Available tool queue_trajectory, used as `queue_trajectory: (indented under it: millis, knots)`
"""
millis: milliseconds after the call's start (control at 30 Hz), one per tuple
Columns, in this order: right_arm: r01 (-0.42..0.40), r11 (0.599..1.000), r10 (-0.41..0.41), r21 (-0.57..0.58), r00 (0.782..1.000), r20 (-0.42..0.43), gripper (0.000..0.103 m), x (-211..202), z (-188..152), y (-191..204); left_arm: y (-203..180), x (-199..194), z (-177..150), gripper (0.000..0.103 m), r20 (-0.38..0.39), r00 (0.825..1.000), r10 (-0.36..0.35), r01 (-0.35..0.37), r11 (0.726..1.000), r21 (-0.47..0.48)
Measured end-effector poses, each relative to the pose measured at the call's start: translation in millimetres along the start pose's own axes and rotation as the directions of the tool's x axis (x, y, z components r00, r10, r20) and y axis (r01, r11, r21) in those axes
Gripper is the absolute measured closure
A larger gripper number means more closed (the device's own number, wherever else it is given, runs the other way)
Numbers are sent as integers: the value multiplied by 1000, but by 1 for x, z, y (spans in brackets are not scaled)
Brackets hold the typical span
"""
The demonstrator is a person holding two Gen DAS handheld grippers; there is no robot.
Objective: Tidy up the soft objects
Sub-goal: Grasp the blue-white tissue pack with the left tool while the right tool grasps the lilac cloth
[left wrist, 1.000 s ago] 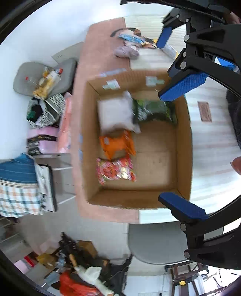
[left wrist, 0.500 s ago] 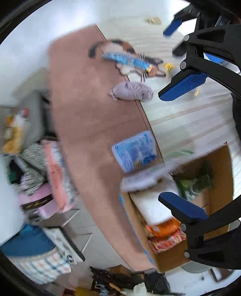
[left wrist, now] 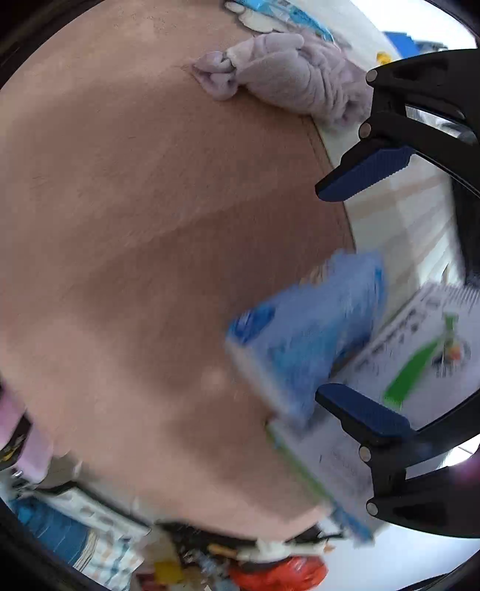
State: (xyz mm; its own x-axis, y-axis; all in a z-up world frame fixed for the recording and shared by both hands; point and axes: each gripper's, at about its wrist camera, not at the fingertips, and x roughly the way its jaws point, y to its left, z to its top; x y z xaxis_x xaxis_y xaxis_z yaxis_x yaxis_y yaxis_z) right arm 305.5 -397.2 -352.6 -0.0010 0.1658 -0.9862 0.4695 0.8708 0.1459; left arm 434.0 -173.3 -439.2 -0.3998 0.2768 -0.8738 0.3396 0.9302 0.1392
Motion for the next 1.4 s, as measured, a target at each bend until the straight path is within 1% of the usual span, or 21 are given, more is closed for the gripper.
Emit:
queue_trajectory:
  millis: [67,167,200,300,400,467,567,633,700,767,833,867,967,1033,1067,1133,1167,1200,1267,1300,1400]
  knots:
    - [-2,1000,2,-3,1000,-6,2,4,4,-1,-2,2,3,2,-3,999,-38,38,999,-18]
    - [-1,1000,1,-1,1000,-16,2,10,8,-5,-4,-3,6,2,44,996,-71,74,996,-58]
    - [4,1000,-4,-1,1000,-20,2,12,10,-7,-8,-6,5,2,42,996,-77,80,995,-56]
    - [13,1000,-13,6,999,-32,2,20,14,-12,-22,-20,0,3,90,984,-156,159,987,-28]
    - [12,1000,-12,8,999,-48,2,28,18,-15,-29,-35,-7,3,131,972,-194,197,980,-8]
    - [3,1000,-2,14,999,-54,2,31,18,-15,-27,-48,-13,3,163,966,-200,204,979,-4]
    - [-51,999,51,1,997,-55,2,32,15,-6,-15,-65,-21,3,212,963,-164,168,986,-4]
    - [-90,996,89,-25,994,-65,2,35,12,10,-7,-65,-20,3,208,965,-161,168,986,-15]
    - [-133,990,128,-48,988,-88,2,42,11,29,3,-52,-14,3,173,970,-168,177,983,-38]
    - [-167,984,159,-63,980,-121,9,53,11,47,9,-41,-7,3,144,978,-151,161,985,-64]
    - [-177,982,166,-62,974,-157,26,68,12,62,19,-25,-3,3,103,982,-160,168,983,-74]
    - [-184,981,171,-59,971,-169,28,72,11,67,11,-16,-3,3,87,982,-167,174,982,-80]
    - [-195,979,178,-56,959,-219,40,92,9,80,13,6,2,3,28,978,-207,208,973,-97]
    - [-181,981,160,-68,958,-238,54,102,4,87,13,15,3,3,8,974,-228,227,968,-102]
    - [-183,981,162,-68,957,-240,56,104,2,88,12,19,2,5,4,972,-234,233,967,-105]
    - [-176,982,156,-71,960,-231,63,105,2,90,13,19,0,11,38,977,-209,212,971,-110]
    - [-170,983,149,-75,962,-228,64,105,0,91,12,15,-3,21,61,977,-206,212,971,-108]
    - [-167,983,146,-75,963,-227,67,105,-1,93,13,11,-7,40,76,976,-202,209,972,-103]
    - [-156,985,135,-79,965,-225,71,105,-2,98,10,4,-16,61,96,973,-211,220,971,-96]
    - [-147,986,126,-81,967,-220,73,104,-4,100,10,2,-18,65,100,971,-217,226,969,-98]
    - [-133,987,113,-86,973,-203,75,95,-6,98,15,-8,-28,67,138,969,-207,221,970,-101]
